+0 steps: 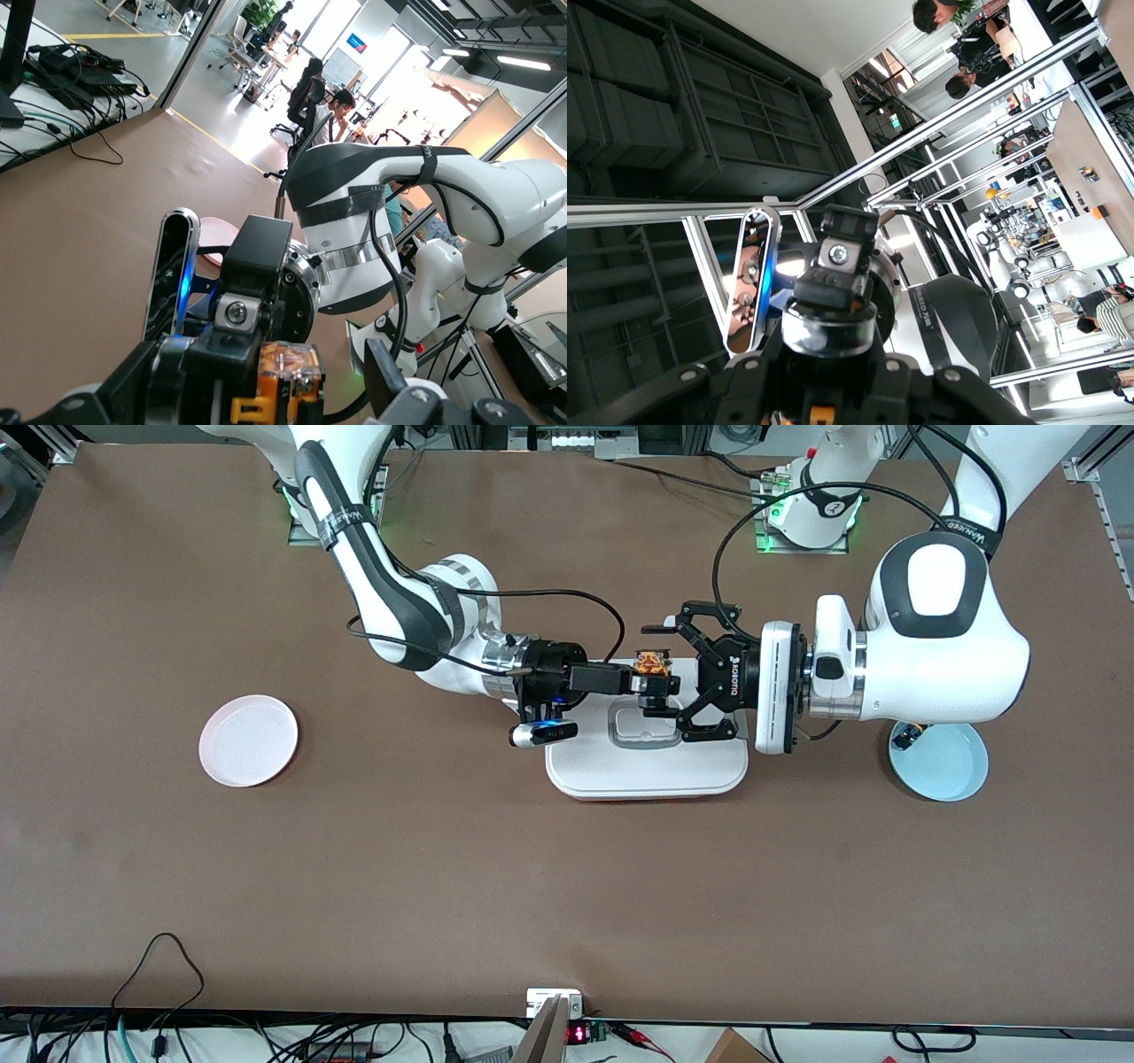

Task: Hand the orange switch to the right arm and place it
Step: 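Grasp the switch with the right gripper while the left gripper releases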

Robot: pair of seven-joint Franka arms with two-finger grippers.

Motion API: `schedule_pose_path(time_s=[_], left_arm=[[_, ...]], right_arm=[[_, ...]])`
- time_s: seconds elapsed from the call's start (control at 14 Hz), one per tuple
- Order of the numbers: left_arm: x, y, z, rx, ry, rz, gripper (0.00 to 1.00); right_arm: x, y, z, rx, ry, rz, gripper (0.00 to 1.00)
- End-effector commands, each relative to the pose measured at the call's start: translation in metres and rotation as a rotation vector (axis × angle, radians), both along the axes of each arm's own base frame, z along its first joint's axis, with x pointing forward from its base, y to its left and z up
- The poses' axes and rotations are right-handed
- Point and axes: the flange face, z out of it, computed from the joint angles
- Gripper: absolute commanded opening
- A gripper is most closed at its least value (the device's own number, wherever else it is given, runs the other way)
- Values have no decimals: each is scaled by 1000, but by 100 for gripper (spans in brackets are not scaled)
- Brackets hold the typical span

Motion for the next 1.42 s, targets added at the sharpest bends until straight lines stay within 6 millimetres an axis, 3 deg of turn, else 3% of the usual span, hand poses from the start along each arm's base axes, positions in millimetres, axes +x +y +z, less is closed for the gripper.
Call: schedule_pose_path(time_s=[0.0, 0.5, 0.78, 1.0, 1.21, 1.35], left_arm=[[-13, 7, 12, 5, 93, -45, 100], [-22, 16, 52, 161, 212, -63, 100], [-22, 19, 49, 214, 199, -66, 100], [-23, 20, 47, 231, 197, -75, 100], [-23, 30, 44, 292, 192, -91, 100], [-24, 41, 56, 396, 222, -88, 100]], right_arm=[[27, -27, -1, -5, -14, -67, 0], [56, -74, 9, -37, 16, 25, 0], [74, -106, 16, -7, 16, 70, 0], [76, -112, 17, -9, 20, 100, 0], [88, -136, 17, -2, 13, 119, 0], [98, -161, 21, -30, 2, 166, 0]])
